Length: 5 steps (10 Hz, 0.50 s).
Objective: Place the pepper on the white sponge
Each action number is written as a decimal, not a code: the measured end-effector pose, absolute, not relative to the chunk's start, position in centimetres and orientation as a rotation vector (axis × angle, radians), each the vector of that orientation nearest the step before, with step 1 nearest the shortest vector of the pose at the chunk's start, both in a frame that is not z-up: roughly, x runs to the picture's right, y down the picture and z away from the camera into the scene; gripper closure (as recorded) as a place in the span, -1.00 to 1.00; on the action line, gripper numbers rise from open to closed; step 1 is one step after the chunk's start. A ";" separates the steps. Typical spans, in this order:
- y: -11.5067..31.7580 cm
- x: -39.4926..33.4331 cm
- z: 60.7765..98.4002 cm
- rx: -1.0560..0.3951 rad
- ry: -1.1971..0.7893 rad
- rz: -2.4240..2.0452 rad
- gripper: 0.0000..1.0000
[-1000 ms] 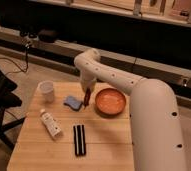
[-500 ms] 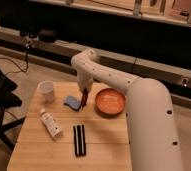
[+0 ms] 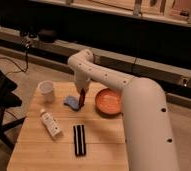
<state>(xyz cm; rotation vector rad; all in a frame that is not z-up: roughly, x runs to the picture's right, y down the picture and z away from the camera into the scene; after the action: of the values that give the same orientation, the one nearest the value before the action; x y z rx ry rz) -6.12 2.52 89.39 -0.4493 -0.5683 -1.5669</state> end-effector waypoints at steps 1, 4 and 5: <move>2.7 -6.4 89.5 -0.449 -0.574 -1.573 0.98; 3.2 -7.3 90.0 -0.451 -0.591 -1.586 0.98; 3.3 -7.4 90.2 -0.451 -0.596 -1.589 0.98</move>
<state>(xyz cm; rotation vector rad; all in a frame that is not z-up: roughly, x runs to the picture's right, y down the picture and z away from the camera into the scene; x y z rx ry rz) -7.43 3.30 90.15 -0.4510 -0.5964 -1.5892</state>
